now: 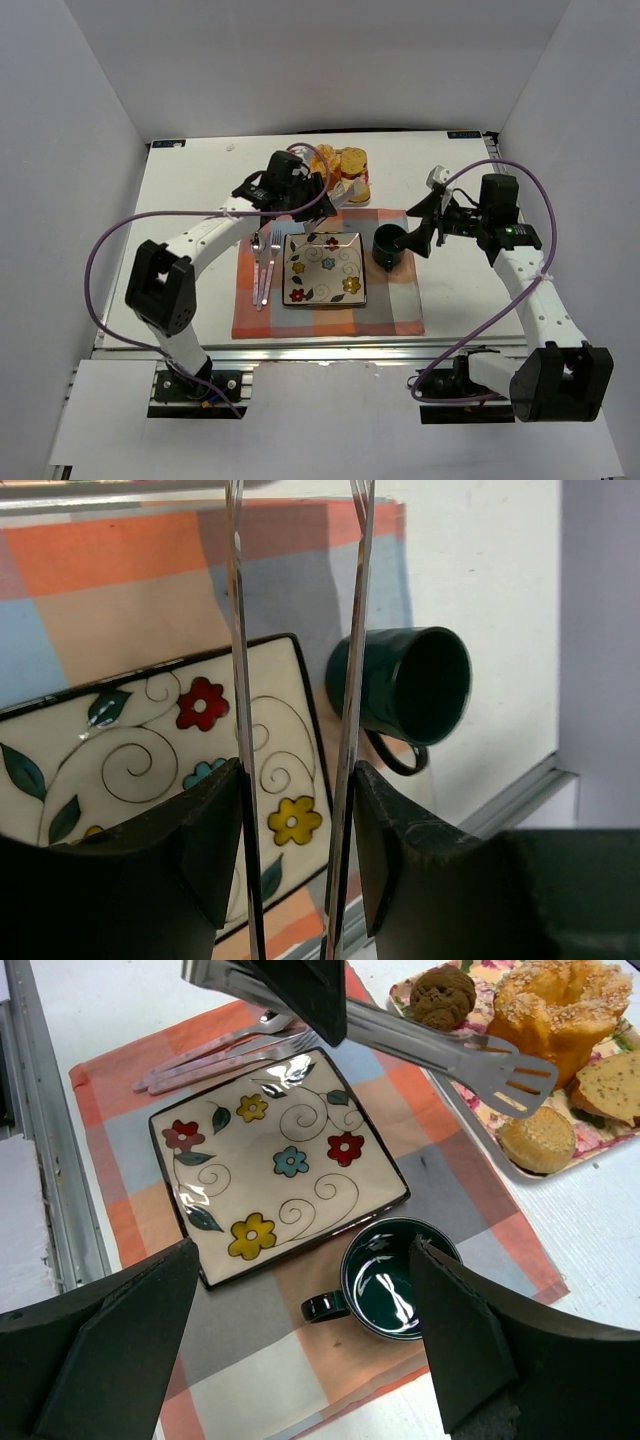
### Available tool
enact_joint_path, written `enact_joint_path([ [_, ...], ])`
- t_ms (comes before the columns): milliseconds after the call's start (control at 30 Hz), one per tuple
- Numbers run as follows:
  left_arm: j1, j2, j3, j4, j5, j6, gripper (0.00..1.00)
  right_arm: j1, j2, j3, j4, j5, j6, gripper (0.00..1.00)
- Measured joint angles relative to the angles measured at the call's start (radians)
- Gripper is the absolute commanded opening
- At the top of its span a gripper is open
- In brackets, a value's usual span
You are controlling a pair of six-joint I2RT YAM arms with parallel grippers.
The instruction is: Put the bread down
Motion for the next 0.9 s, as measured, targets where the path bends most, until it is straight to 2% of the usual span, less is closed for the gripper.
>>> enact_joint_path([
  [200, -0.03, 0.115, 0.134, -0.091, -0.055, 0.067, 0.56, -0.012, 0.0, -0.002, 0.003, 0.0, 0.0, 0.89],
  [500, -0.039, 0.232, 0.243, -0.185, -0.11, 0.138, 0.58, -0.024, 0.0, -0.016, 0.005, -0.001, 0.0, 0.89],
  [900, -0.041, 0.264, 0.306, -0.215, -0.114, 0.171, 0.59, -0.037, 0.0, -0.016, 0.006, -0.007, 0.0, 0.89],
])
